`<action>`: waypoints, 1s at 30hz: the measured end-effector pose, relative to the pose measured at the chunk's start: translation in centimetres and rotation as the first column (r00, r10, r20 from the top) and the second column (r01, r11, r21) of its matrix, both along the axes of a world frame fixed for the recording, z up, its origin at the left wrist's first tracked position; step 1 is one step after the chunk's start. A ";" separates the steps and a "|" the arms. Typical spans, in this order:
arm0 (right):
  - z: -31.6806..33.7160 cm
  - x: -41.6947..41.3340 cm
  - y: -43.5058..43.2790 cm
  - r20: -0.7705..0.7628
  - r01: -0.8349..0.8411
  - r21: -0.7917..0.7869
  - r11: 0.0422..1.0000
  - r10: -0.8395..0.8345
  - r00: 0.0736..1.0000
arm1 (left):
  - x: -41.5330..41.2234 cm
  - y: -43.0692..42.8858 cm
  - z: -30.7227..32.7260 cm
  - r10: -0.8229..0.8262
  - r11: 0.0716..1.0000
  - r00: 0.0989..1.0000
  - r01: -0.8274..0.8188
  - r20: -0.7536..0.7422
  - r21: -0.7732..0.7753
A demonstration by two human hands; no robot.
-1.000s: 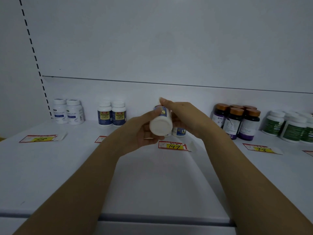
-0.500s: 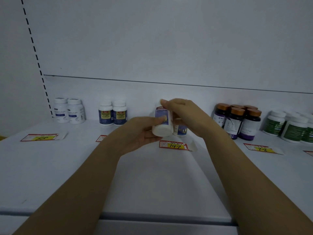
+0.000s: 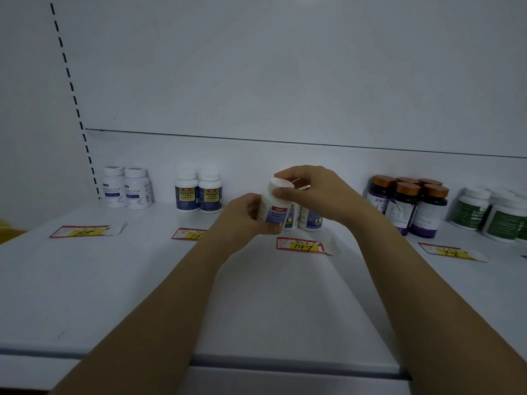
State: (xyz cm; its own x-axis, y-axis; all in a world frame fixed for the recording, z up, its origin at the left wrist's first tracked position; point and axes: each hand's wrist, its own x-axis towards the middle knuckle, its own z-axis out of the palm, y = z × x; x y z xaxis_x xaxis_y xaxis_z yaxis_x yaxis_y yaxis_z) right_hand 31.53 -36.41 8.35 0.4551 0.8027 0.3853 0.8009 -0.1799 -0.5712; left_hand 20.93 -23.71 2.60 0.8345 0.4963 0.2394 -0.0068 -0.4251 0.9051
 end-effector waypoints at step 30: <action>1.0 4.2 10.7 0.409 0.255 -0.304 0.918 -0.116 0.905 | 0.4 -1.4 -2.8 0.204 0.747 0.798 0.247 -0.567 0.617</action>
State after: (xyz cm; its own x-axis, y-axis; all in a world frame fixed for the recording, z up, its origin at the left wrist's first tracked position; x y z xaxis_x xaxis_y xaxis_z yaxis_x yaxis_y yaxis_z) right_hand 35.70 -25.67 9.36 0.4854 0.8303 0.2739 0.8734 -0.4747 -0.1091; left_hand 21.37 -25.11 -0.23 0.9201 0.3900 -0.0362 0.3871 -0.8915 0.2355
